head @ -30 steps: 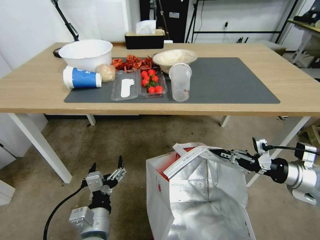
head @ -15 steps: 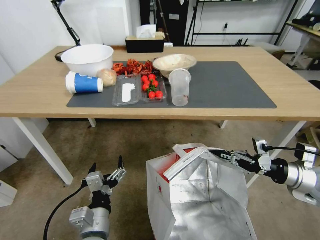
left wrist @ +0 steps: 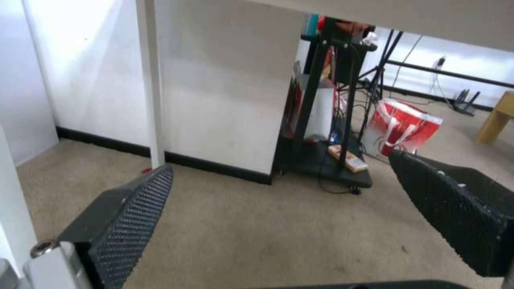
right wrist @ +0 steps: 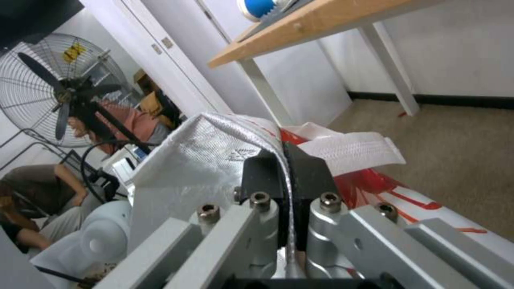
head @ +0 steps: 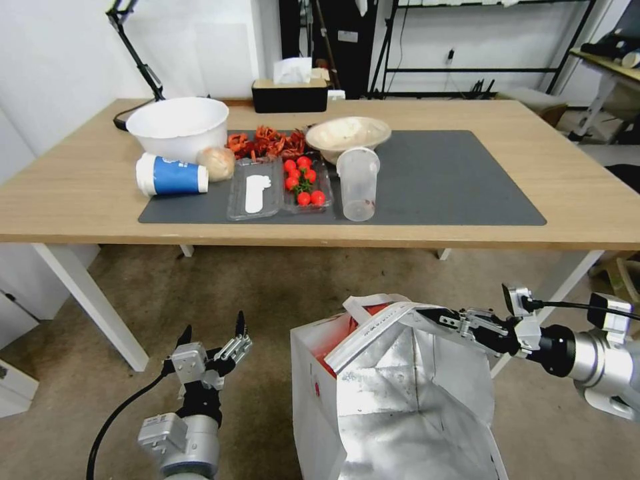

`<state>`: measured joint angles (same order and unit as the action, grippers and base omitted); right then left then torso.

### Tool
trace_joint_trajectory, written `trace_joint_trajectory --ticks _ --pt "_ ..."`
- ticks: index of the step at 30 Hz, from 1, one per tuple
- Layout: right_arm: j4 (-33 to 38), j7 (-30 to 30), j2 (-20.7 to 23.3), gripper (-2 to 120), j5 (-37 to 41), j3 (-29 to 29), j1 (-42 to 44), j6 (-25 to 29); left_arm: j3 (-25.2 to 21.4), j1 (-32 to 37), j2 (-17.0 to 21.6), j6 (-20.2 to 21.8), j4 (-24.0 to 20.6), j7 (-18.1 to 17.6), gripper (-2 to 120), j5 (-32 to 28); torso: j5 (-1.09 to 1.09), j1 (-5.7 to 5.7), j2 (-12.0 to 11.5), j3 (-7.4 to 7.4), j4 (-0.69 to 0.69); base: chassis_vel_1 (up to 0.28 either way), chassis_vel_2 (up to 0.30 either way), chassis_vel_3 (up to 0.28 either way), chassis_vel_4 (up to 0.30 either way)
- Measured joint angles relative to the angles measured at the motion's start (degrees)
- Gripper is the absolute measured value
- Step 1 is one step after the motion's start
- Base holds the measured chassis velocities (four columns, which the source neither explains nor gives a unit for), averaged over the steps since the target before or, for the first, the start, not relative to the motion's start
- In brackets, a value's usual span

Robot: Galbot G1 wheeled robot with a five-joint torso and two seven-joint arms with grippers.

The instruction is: Pick up the food delivery bag from the floor and place it on the table.

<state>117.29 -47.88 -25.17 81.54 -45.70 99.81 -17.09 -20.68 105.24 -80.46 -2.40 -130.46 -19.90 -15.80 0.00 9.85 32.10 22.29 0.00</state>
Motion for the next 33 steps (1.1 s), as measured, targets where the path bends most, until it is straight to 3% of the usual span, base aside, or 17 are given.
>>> trace_joint_trajectory --ticks 33 --pt "0.79 -0.44 -0.75 0 -0.75 -1.92 2.39 0.17 0.26 0.18 0.00 -0.04 -0.39 -0.02 100 0.20 0.00 3.27 8.09 4.81 0.00 0.000 0.000 0.000 0.000"
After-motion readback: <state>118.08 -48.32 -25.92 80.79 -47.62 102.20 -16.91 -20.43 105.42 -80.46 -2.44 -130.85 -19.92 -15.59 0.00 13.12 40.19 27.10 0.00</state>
